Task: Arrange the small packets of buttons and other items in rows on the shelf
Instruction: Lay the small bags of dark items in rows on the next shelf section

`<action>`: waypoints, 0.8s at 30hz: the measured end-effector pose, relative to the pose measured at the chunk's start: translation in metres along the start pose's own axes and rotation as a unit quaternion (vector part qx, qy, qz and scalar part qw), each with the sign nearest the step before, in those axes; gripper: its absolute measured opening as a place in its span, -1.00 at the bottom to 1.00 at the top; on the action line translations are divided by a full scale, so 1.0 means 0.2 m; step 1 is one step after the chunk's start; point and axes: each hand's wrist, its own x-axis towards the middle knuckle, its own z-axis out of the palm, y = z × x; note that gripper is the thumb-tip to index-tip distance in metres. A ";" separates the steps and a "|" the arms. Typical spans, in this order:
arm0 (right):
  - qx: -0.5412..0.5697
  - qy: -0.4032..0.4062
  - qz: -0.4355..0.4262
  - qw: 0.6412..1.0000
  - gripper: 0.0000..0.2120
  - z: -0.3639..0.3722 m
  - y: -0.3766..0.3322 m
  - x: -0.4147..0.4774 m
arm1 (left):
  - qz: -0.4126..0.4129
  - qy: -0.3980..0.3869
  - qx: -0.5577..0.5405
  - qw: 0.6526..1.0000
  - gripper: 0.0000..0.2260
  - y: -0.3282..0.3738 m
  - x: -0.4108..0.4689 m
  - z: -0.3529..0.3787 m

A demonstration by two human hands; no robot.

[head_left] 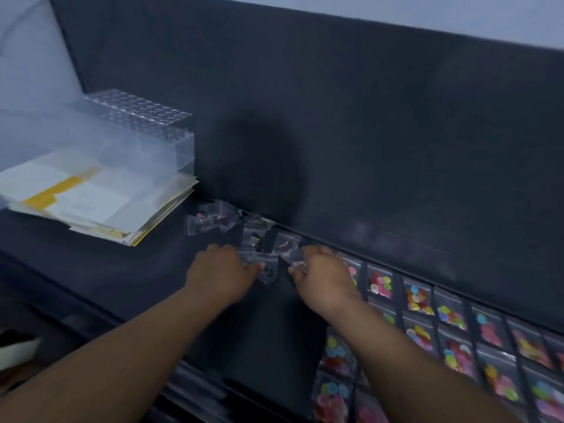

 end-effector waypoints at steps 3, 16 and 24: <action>-0.011 -0.005 0.035 0.999 -0.57 0.06 -0.05 0.04 | -0.007 -0.022 -0.004 1.000 -0.21 0.00 0.09 0.03; -0.030 0.044 0.051 0.997 -0.82 0.19 -0.12 0.03 | 0.109 -0.042 -0.077 0.990 -0.53 -0.04 0.21 0.11; 0.033 0.045 0.103 0.993 -0.85 0.18 -0.14 -0.02 | 0.109 -0.087 -0.200 0.970 -0.98 -0.10 0.19 0.06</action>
